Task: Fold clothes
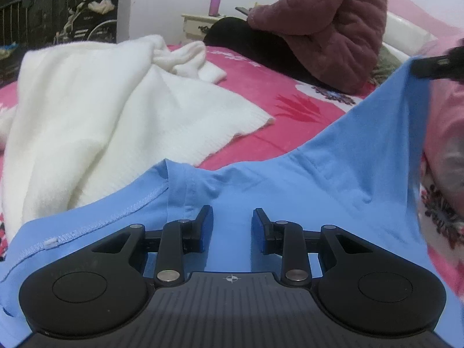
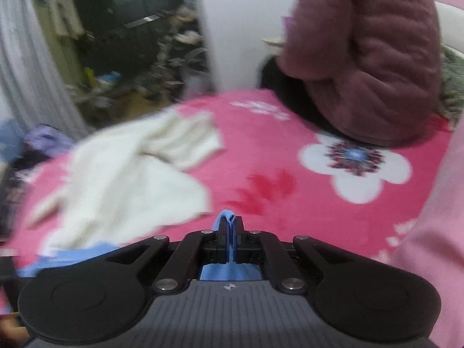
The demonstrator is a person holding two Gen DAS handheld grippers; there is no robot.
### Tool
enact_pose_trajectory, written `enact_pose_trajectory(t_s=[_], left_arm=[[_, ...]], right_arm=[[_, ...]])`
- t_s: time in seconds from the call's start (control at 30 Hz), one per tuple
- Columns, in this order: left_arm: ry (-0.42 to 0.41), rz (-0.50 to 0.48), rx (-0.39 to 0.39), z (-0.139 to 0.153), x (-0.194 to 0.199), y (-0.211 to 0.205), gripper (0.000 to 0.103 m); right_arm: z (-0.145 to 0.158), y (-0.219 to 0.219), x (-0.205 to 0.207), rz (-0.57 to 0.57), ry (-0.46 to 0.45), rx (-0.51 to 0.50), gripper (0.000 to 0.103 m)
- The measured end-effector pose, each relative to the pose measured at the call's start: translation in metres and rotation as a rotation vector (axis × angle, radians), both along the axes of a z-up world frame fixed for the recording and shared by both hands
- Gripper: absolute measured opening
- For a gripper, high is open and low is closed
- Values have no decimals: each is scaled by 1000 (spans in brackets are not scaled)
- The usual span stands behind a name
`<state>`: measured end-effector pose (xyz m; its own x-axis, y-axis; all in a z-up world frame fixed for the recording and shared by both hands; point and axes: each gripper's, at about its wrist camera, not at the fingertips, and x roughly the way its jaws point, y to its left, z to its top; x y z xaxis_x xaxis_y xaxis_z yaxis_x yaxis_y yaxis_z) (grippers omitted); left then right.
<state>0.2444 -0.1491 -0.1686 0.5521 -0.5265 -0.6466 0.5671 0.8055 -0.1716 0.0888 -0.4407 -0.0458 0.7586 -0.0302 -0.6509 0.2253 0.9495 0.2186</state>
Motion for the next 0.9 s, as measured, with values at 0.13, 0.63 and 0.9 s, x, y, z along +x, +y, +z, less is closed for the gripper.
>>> enact_pose_trajectory(t_s=[0.13, 0.63, 0.9], left_arm=[[62, 54, -70, 7, 8, 19, 31], [212, 73, -246, 13, 15, 68, 33], [162, -91, -95, 0, -4, 34, 34]], right_arm=[[-1, 53, -9, 130, -8, 84, 3], [-25, 111, -48, 346, 138, 261, 37], [-53, 61, -9, 203, 193, 68, 37]])
